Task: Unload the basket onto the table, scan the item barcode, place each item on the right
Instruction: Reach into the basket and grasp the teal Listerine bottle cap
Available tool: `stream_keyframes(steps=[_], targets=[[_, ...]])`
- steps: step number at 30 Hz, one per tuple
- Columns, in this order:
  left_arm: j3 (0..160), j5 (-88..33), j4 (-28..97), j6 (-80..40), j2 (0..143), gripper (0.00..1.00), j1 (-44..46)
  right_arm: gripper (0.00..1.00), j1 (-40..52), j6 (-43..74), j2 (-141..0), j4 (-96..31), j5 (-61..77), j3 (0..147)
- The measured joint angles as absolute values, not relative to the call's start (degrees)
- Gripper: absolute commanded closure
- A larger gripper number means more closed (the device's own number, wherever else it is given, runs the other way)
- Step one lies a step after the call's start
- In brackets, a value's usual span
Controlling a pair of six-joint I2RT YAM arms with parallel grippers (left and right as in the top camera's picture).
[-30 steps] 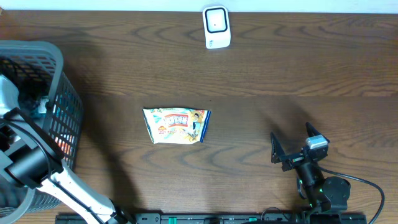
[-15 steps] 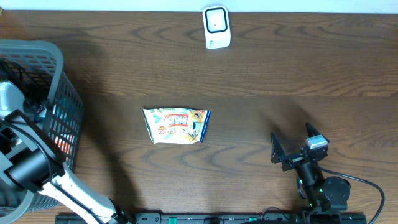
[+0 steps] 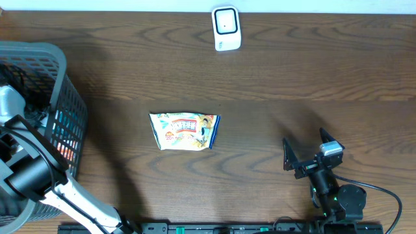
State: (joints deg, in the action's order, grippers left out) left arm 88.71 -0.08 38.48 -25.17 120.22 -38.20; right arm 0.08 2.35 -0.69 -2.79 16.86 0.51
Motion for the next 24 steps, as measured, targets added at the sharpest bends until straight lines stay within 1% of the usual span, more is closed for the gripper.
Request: stream_keyframes(steps=[5,9,19,24], targets=[[88.33,-1.15,39.40,-23.57,119.26,0.45,-38.15,0.01,0.08,2.35,-0.69,-2.79,16.86,0.51],[86.02,-2.39,40.36,-23.24,115.37,0.45,-38.04,0.01,0.08,2.35,-0.69,-2.76,16.86,0.51],[85.95,-2.92,40.05,-23.29,89.91,0.45,-38.02,0.01,0.08,2.35,-0.69,-2.79,16.86,0.51],[85.95,-2.90,40.42,-23.88,79.75,0.45,-38.04,0.01,0.08,2.35,-0.69,-2.79,16.86,0.51]])
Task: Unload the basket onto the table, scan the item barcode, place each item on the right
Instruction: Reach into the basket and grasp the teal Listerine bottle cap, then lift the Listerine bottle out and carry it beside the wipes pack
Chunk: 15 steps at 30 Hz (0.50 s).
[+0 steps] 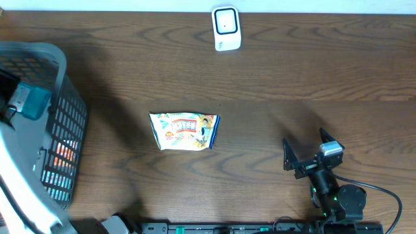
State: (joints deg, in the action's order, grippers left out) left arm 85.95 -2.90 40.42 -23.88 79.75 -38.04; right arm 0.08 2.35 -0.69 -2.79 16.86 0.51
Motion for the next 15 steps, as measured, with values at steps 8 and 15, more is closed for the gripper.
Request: stream_keyframes(steps=[8,15], targets=[[85.95,-3.84,38.11,-24.49,64.25,0.45,-38.04,0.01,0.08,2.35,-0.69,-2.79,16.86,0.51],[85.95,-12.34,35.90,-25.47,57.36,0.45,-36.88,0.01,0.08,2.35,-0.69,-2.79,16.86,0.51]])
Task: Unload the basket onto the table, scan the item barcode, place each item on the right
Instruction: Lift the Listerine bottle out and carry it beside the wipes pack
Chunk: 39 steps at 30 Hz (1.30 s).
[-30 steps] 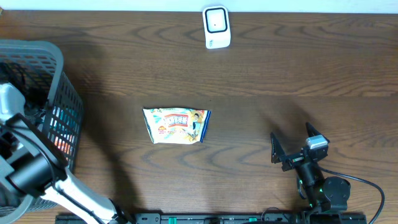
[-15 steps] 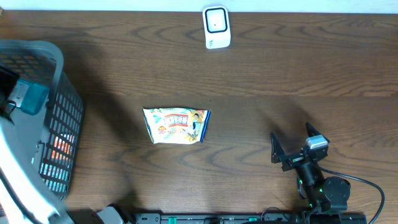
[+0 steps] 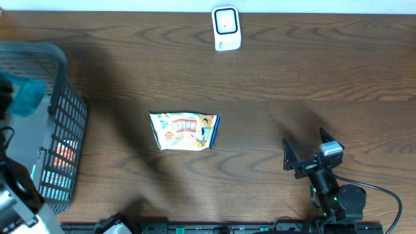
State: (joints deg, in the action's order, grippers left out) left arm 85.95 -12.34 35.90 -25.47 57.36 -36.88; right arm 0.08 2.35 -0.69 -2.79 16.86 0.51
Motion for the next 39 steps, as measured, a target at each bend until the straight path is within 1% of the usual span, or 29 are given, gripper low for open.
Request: stream_keyframes(steps=[7,23,30,39], targets=[[85.95,-19.49,37.08,-25.76,58.63,0.45,-30.89,0.01,0.08,2.35,-0.69,-2.79,16.86,0.51],[85.95,-22.02,37.50,-25.67,62.04,0.45,-11.66,0.01,0.08,2.35,-0.69,-2.79,16.86,0.51],[85.95,-20.12,38.72,-25.45,67.35,0.45,-4.12,0.01,0.08,2.35,-0.69,-2.76,16.86,0.51],[85.95,-11.92,39.48,-23.73,74.15,0.45,6.81,0.01,0.08,2.35,-0.69,-2.79,16.86,0.51]])
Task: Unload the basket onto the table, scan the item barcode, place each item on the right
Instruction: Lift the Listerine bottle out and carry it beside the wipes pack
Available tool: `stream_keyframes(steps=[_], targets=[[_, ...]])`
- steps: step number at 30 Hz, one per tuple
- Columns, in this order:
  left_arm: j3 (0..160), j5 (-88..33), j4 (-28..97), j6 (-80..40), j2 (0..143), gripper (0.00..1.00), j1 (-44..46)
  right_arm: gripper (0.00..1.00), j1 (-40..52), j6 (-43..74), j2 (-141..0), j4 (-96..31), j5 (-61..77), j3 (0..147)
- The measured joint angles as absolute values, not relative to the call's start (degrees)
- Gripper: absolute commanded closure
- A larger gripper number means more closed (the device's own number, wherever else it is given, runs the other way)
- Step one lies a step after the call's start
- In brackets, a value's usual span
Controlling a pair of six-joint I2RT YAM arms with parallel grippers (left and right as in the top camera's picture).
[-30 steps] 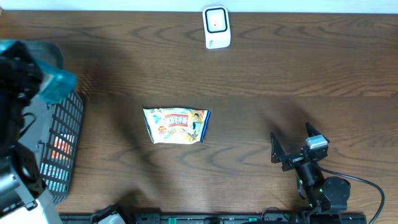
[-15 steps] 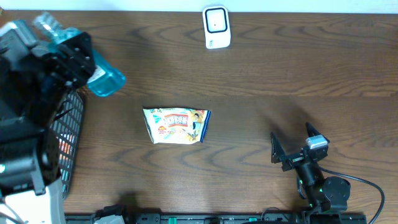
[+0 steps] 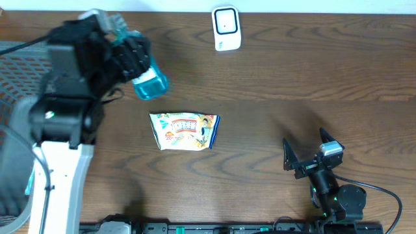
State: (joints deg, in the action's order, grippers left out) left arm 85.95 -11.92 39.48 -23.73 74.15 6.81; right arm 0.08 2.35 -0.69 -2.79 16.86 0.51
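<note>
My left gripper [image 3: 132, 57] is raised over the table's left part and shut on a light-blue item [image 3: 150, 84], whose blue end sticks out to the right below the black fingers. No barcode can be made out on it. The white scanner [image 3: 226, 28] stands at the far edge, right of the held item. A colourful snack bag [image 3: 185, 130] lies flat at mid-table, just below the held item. My right gripper [image 3: 305, 155] rests open near the front right, with nothing between its fingers.
A grey mesh basket [image 3: 14, 53] stands at the left edge, largely covered by my left arm. The left arm's white link [image 3: 58, 182] crosses the front left of the table.
My left gripper, holding the light-blue item, has moved from over the basket at the left edge to the right, above the table near the snack bag. The right arm has not moved.
At first my left arm reached down into the basket. Then a light-blue item showed above the basket in its grip, and stayed over the basket a moment later. Now it hangs over the table left of the scanner. The snack bag and right arm stayed put.
</note>
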Motion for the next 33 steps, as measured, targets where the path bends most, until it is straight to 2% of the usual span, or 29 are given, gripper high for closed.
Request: stream_keyframes(steps=[7,20,33], targets=[[85.95,-7.29,39.57,-23.49,82.11,0.45,13.74,0.01,0.08,2.35,-0.69,-2.76,16.84,0.51],[85.95,-5.82,38.50,-23.44,101.69,0.45,27.86,0.01,0.08,2.35,-0.69,-2.79,16.86,0.51],[85.95,-5.63,35.53,-23.11,114.17,0.45,36.07,0.01,0.08,2.35,-0.69,-2.79,16.86,0.51]])
